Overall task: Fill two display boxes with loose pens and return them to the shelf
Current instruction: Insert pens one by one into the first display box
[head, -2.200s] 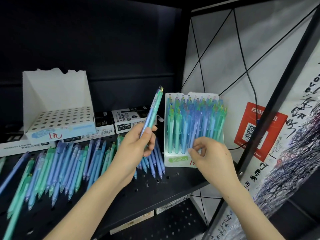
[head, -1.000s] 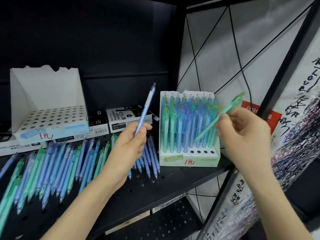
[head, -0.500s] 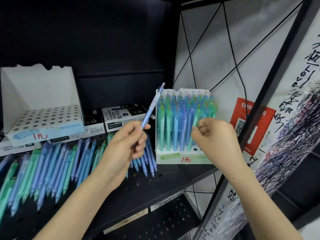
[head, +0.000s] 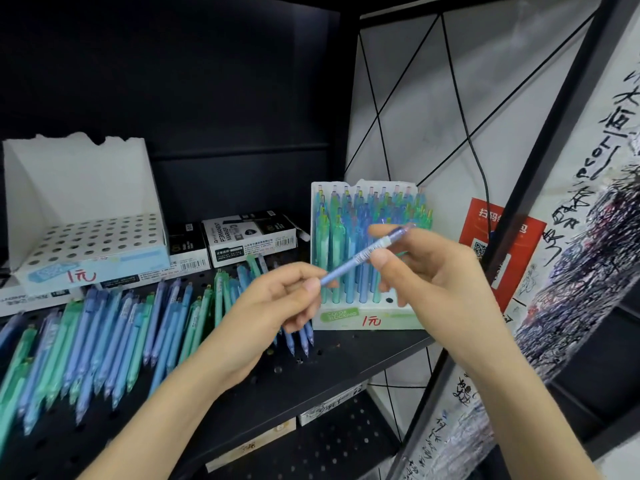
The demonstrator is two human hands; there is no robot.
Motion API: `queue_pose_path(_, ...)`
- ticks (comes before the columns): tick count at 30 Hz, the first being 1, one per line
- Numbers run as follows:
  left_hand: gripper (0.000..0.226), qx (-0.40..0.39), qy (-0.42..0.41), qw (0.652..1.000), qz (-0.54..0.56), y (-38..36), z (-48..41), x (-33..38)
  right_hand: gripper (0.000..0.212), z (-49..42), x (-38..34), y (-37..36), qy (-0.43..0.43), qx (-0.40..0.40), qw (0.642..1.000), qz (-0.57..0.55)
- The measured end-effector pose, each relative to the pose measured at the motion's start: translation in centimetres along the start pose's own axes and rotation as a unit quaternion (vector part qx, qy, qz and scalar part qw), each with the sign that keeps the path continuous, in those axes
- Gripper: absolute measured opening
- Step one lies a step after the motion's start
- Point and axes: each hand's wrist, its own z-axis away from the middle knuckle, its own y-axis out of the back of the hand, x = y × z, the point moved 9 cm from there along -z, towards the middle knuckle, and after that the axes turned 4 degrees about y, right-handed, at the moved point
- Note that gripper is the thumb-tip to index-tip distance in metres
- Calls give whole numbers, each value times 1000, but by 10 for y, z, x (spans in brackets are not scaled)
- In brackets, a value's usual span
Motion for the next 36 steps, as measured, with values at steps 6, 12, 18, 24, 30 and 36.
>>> queue_pose_path(6,20,50,-7,993,-104,5,1,-4,14,0,-2,22,15,54,996,-70)
queue_pose_path(12,40,140,-18,962,-235,21,-4,-9,17,-1,14,59,40,164,975,142)
queue_pose_path(18,58,56,76,978,-188,12,-11,-38,17,-5,27,44,28,124,962,242)
queue_pose_path(24,60,36,76,982,-167,6,-12,-32,23,-15,31,22,29,71,945,317)
queue_pose_path(30,52,62,70,980,-174,18,-12,-27,21,4,1,31,82,185,910,362)
queue_pose_path(36,31,228,9,936,-268,86,27,4,31,17,-5,-64,102,-6,973,207)
